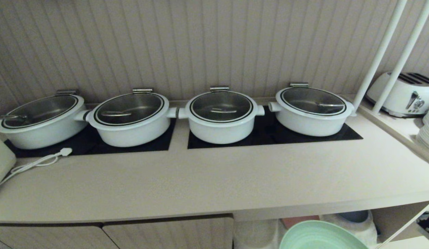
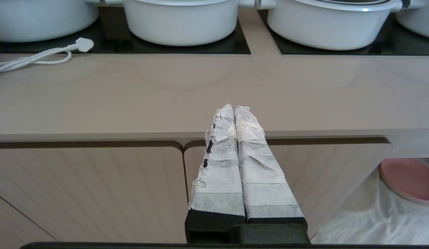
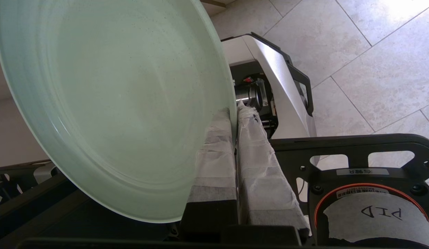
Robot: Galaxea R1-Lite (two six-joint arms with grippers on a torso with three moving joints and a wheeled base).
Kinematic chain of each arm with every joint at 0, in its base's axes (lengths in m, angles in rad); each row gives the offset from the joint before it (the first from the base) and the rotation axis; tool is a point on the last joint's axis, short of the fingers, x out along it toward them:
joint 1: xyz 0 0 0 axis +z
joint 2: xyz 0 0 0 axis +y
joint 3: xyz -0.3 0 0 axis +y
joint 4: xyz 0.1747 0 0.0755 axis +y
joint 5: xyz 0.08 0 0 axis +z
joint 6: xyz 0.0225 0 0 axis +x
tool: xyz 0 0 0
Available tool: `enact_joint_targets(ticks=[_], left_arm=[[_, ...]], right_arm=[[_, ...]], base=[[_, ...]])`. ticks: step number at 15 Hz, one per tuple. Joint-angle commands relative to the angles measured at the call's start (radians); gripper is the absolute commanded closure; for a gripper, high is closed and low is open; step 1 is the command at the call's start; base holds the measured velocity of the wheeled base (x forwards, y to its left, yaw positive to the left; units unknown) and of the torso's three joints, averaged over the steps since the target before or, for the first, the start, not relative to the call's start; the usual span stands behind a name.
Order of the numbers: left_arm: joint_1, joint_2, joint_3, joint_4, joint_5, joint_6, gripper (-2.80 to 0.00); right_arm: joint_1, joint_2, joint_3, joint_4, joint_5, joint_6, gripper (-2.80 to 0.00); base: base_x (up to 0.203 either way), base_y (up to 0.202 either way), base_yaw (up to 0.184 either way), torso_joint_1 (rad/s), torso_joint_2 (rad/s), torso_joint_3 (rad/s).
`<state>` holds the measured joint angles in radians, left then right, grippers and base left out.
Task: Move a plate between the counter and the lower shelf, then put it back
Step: Put the plate in the cupboard
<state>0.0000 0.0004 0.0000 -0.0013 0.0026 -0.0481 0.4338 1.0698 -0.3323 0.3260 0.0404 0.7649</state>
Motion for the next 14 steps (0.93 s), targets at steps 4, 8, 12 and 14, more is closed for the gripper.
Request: enact_joint_targets(ticks=[4, 8, 12, 14], left_arm=[[0.000, 0.000, 0.000, 0.000, 0.001, -0.001, 0.00], [0.000, 0.000, 0.000, 0.000, 0.001, -0.001, 0.00], [0.000, 0.000, 0.000, 0.000, 0.001, -0.001, 0.00], [0.000, 0.000, 0.000, 0.000, 0.001, -0.001, 0.00]], right_arm=[[0.000, 0.007, -0.001, 0.001, -0.001, 0.004, 0.00], [0.000, 0.009, -0.002, 0.001, -0.002, 0.004, 0.00], [0.000, 0.008, -0.005, 0.001, 0.001, -0.045, 0.00], [0.000, 0.004, -0.008, 0.002, 0.023, -0.062, 0.00]], base=[[0.000, 0.000, 0.000, 0.000, 0.00, 0.000], [0.000, 0.000, 0.000, 0.000, 0.00, 0.000], [0.000, 0.000, 0.000, 0.000, 0.00, 0.000], [0.000, 0.000, 0.000, 0.000, 0.00, 0.000]])
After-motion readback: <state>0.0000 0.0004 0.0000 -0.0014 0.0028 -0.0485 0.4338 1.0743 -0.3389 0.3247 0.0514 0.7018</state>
